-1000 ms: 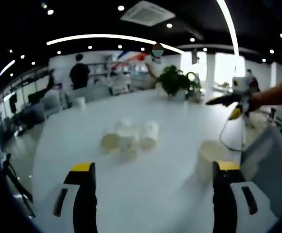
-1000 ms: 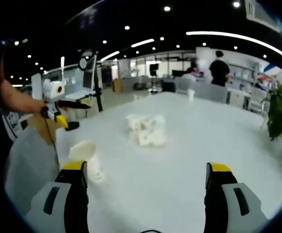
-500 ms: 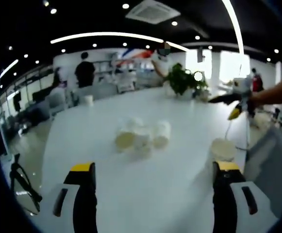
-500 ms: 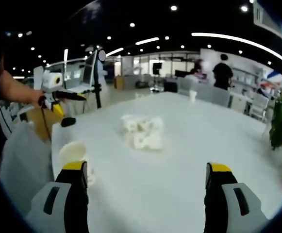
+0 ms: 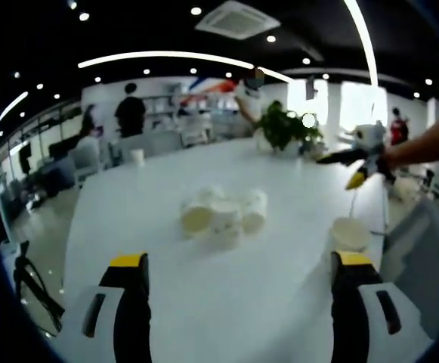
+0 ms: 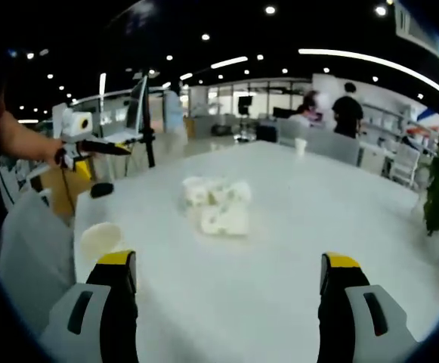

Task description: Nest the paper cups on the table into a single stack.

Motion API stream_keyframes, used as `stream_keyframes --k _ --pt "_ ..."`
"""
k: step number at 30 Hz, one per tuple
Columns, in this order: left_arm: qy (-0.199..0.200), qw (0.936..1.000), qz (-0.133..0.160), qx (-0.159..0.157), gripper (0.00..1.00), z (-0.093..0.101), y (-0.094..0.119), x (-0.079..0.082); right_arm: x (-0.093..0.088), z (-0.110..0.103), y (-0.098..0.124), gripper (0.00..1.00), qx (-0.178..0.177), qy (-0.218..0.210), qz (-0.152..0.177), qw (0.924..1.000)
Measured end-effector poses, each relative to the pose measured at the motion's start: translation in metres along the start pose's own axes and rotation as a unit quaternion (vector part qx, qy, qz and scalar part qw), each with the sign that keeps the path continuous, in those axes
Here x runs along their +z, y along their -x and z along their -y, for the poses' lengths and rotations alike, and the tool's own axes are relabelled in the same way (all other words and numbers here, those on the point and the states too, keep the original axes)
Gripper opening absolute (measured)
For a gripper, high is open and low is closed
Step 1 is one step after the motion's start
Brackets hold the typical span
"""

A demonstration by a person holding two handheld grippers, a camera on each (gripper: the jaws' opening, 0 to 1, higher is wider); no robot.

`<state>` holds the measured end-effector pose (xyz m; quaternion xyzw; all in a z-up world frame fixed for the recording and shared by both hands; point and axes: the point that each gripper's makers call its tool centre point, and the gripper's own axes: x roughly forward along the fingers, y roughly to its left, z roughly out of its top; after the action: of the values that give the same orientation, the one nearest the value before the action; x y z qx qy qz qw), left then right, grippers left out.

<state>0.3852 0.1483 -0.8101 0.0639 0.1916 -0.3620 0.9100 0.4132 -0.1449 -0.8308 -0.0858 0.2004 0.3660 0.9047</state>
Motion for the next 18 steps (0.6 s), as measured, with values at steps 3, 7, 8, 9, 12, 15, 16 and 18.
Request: stream_keyframes --k 3,7,8,9,12,15,16,18 --pt "-0.002 1.0000 0.001 0.001 0.98 -0.001 -0.001 0.002 0.001 0.003 -0.007 1.00 0.004 0.010 0.000 0.9999" --pt "-0.002 1.0000 0.001 0.002 0.98 -0.002 -0.001 0.003 0.004 0.003 -0.020 1.00 0.010 0.012 0.001 0.9999" --pt "-0.005 1.0000 0.000 0.003 0.98 -0.003 -0.001 0.003 0.006 0.002 -0.022 1.00 0.012 0.011 0.003 0.9999" --pt "-0.010 0.9999 -0.003 0.003 0.98 -0.003 0.000 0.002 0.007 0.001 -0.027 1.00 0.016 0.011 0.004 0.9998" --pt "-0.009 0.9999 -0.002 0.005 0.98 -0.005 0.001 0.002 0.012 -0.003 -0.037 1.00 0.024 0.015 0.003 0.9996" --pt "-0.009 0.9999 -0.001 0.008 0.98 -0.005 0.004 0.004 0.016 -0.002 -0.045 1.00 0.029 0.019 0.004 0.9994" --pt "-0.008 0.9999 -0.001 0.008 0.98 -0.006 0.005 0.004 0.019 -0.002 -0.048 1.00 0.032 0.019 0.005 0.9993" --pt "-0.008 0.9999 0.000 0.010 0.98 -0.006 0.008 0.005 0.022 -0.004 -0.053 1.00 0.039 0.016 0.006 0.9991"
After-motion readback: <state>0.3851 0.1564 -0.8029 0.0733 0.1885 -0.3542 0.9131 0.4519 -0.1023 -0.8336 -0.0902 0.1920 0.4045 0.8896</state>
